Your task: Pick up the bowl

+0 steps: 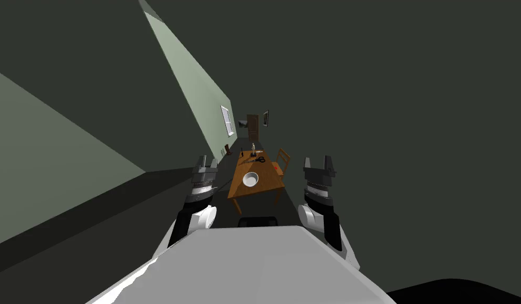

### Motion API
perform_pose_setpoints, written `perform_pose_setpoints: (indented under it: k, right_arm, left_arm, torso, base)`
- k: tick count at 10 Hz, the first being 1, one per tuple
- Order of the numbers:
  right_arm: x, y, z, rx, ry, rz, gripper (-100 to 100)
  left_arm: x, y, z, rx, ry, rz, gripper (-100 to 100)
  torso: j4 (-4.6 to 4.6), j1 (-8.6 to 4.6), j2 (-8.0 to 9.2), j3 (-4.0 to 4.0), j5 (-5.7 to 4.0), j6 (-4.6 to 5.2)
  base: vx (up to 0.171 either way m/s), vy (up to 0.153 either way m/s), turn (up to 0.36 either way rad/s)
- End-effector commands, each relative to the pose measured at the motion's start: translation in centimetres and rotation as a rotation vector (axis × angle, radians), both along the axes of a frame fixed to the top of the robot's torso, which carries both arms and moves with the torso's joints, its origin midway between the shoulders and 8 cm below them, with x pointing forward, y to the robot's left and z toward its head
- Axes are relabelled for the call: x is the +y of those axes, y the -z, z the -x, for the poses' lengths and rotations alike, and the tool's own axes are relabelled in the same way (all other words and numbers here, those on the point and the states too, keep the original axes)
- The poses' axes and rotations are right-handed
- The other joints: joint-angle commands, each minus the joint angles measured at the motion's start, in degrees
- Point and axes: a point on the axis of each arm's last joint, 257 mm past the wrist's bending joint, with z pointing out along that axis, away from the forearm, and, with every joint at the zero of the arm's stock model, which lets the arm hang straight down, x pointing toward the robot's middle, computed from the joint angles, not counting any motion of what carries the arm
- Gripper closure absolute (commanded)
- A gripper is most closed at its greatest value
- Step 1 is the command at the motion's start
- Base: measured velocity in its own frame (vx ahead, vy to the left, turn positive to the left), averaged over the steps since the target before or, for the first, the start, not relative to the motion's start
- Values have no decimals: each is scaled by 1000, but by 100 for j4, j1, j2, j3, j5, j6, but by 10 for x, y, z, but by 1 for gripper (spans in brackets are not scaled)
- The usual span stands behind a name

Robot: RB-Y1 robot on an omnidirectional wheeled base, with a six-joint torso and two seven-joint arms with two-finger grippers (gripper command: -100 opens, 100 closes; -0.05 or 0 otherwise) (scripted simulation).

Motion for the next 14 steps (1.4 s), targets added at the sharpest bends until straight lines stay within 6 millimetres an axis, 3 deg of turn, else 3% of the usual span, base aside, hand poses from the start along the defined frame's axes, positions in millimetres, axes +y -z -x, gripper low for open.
perform_pose_setpoints:
  k: [1,6,12,13,14]
  right_arm:
    - [0,0,0,0,0,0,0]
    - [0,0,0,0,0,0,0]
    - [0,0,0,0,0,0,0]
    - [0,0,0,0,0,0,0]
    - [0,0,0,0,0,0,0]
  left_arm:
    - [0,10,-4,39,10,-22,-100]
    - [12,55,-19,210,19,-51,-100]
    - [50,143,-25,513,-13,-19,-100]
    - [51,145,-25,521,-15,-17,-100]
    - [60,162,-23,576,-26,-3,-100]
  torso:
    - [0,0,0,0,0,0]
    - [2,-24,7,4,-5,2]
    - [1,-35,4,2,-8,0]
    - [1,-32,6,3,-8,1]
    - [1,-21,5,3,-6,-1]
  base:
    - [-5,-25,-88]
    - [-14,-67,-125]
    - [-3,-90,-205]
    - [2,-52,-117]
    - [15,-49,-172]
